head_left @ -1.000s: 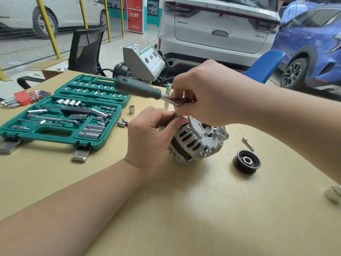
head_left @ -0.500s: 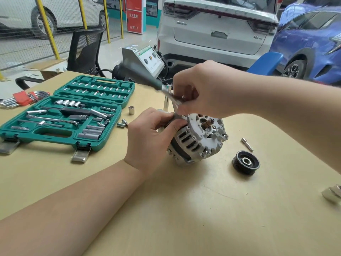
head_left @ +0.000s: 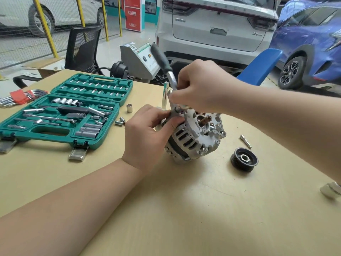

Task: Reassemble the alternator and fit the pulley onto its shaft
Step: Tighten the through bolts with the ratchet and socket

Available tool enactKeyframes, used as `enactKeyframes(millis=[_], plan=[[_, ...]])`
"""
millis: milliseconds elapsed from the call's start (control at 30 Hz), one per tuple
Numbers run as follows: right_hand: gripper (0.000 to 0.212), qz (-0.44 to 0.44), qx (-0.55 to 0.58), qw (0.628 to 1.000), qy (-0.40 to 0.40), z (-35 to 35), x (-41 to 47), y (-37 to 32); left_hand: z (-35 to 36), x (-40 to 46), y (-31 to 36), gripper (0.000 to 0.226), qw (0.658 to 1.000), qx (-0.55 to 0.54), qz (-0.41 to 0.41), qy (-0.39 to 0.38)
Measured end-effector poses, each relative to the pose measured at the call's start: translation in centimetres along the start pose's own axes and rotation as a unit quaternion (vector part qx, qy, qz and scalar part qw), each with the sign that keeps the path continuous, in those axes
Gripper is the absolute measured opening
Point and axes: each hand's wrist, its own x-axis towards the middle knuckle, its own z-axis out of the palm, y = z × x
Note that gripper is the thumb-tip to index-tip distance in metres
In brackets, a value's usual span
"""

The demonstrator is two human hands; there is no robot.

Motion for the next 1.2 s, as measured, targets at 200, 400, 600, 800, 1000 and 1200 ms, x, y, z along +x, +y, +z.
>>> enactKeyframes(millis=[200, 400, 600, 800, 1000, 1200], plan=[[0.020, 0.027, 0.054, 0.997, -0.037, -0.4, 0.2, 0.6, 0.1, 0.2, -0.1, 0.027, 1.000, 0.005, 0.006, 0.003], [0.014, -0.288, -0.135, 0.943, -0.094, -2.6, -1.1, 1.0, 0.1, 0.3, -0.5, 0.023, 1.000, 0.013, 0.017, 0.004], [0.012, -0.211, -0.138, 0.967, -0.041, -1.6, -1.2, 0.7, 0.4, 0.3, -0.5, 0.030, 1.000, 0.005, 0.015, 0.019], [0.018, -0.051, -0.077, 0.996, 0.001, -0.1, -0.1, -0.4, 0.2, 0.2, 0.0, 0.021, 0.999, -0.037, -0.011, 0.005], [0.020, 0.074, 0.051, 0.994, -0.056, -0.3, 0.9, -0.3, 0.0, 0.3, -0.1, 0.021, 1.000, -0.019, -0.001, -0.002], [0.014, -0.226, -0.113, 0.963, -0.096, -2.5, -0.7, 0.7, 0.0, 0.6, -0.4, 0.024, 1.000, 0.023, 0.016, -0.006]])
